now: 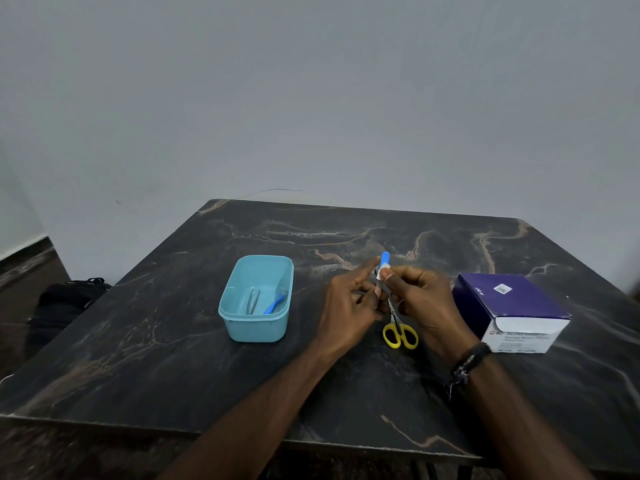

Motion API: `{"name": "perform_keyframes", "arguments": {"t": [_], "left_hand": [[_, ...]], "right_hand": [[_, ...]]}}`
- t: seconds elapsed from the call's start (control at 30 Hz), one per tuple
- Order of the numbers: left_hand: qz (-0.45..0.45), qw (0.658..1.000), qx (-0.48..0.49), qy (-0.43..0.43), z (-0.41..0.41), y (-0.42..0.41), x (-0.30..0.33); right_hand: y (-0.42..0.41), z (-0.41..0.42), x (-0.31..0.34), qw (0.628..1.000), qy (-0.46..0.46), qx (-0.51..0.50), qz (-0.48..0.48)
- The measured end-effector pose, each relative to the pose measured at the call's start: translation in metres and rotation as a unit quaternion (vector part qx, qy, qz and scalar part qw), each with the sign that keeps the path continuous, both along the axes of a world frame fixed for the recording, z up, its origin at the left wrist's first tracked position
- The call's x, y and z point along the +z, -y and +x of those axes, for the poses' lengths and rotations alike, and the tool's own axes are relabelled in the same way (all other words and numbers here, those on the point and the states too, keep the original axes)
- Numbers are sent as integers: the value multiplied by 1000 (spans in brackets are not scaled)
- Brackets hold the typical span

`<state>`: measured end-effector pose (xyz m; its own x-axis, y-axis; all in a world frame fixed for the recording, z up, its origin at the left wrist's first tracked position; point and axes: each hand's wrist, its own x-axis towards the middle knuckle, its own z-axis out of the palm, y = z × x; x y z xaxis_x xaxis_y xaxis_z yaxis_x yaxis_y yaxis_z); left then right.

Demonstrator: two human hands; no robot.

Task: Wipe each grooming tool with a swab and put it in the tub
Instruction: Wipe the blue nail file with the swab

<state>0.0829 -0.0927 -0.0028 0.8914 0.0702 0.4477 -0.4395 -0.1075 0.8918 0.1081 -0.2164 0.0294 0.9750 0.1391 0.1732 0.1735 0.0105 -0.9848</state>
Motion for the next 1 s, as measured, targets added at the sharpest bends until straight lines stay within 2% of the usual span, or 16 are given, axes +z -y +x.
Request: {"name": "perform_keyframes", "arguments": {"t": [0.2,0.47,0.6,0.73,1.0], "left_hand": [[3,1000,-11,-13,0,-1,2],[-14,1000,10,-15,0,-1,5],[15,1000,-12,-15,-2,-1,4],[16,999,-28,-21,-4,0,4],[4,1000,-4,-24,-1,-1,4]], "right_hand": [[1,1,-1,1000,13,3,-1],[3,2,0,998,-3,28,-48],[2,-2,3,1000,-2,11,-1],[5,-4,7,996,-44,17,72],[5,-4,5,998,-45,47,13]]}}
